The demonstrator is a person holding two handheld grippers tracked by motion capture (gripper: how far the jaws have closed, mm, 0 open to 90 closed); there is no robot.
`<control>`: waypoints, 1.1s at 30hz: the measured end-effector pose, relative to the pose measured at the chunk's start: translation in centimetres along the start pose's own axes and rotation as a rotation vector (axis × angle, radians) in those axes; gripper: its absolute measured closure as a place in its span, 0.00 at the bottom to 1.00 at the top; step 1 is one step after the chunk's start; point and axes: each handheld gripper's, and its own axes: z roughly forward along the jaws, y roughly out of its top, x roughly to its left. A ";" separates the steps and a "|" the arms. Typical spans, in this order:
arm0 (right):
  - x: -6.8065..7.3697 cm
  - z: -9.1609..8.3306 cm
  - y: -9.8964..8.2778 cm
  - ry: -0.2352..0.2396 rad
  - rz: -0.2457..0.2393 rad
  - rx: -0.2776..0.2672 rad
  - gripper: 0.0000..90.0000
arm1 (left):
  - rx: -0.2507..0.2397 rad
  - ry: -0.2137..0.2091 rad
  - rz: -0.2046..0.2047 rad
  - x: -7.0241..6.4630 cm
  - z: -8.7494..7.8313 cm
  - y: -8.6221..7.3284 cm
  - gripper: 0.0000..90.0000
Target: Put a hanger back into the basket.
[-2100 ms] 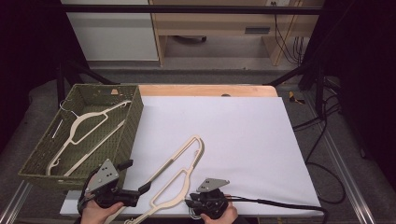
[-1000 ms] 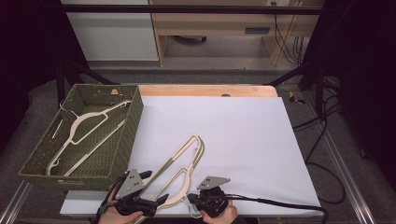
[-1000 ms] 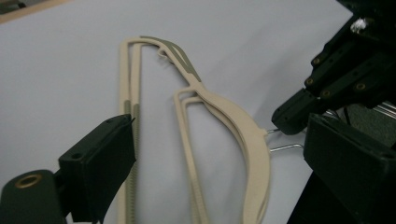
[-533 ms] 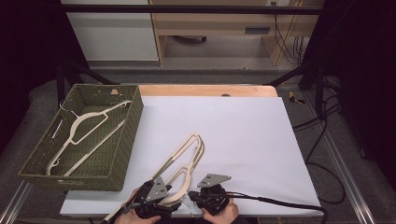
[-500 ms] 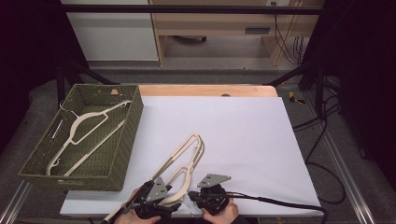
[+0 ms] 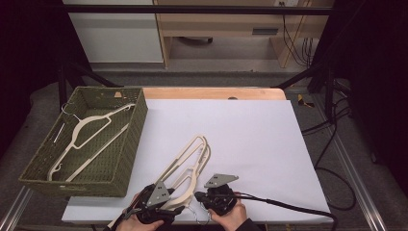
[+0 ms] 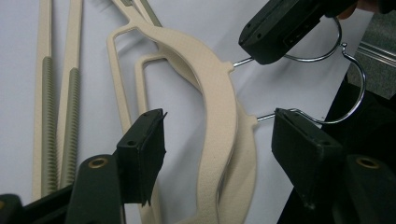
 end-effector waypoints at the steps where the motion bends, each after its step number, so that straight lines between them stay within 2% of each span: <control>1: 0.0 -0.1 0.1 0.004 -0.001 -0.005 0.99 | 0.000 0.001 -0.001 0.0 0.0 0.0 0.39; 6: 0.2 -0.6 0.9 -0.006 -0.011 0.001 0.99 | 0.003 0.009 0.004 0.0 0.1 0.4 0.43; 10: 0.5 -0.9 1.3 -0.018 -0.008 0.006 0.99 | 0.024 0.011 0.017 -0.3 0.4 0.6 0.52; 15: 0.7 -1.3 1.6 -0.012 -0.012 -0.002 0.99 | 0.059 0.009 0.014 -0.3 0.8 0.8 0.60; 21: 1.0 -1.6 1.9 -0.007 -0.024 -0.001 0.99 | 0.082 0.022 0.034 -0.3 0.9 0.8 0.78; 28: 1.1 -2.1 2.1 -0.006 -0.032 -0.017 0.98 | 0.071 0.031 0.067 -0.5 0.4 1.0 0.80; 29: 1.1 -2.4 2.2 0.000 -0.048 -0.040 0.95 | 0.069 0.031 0.068 -0.5 0.4 1.0 0.80; 31: 1.1 -2.7 2.3 0.008 -0.050 -0.048 0.93 | 0.066 0.029 0.069 -0.4 0.3 1.0 0.80; 33: 1.2 -3.6 2.7 -0.002 -0.064 -0.091 0.88 | 0.062 0.030 0.069 -0.4 0.2 1.1 0.80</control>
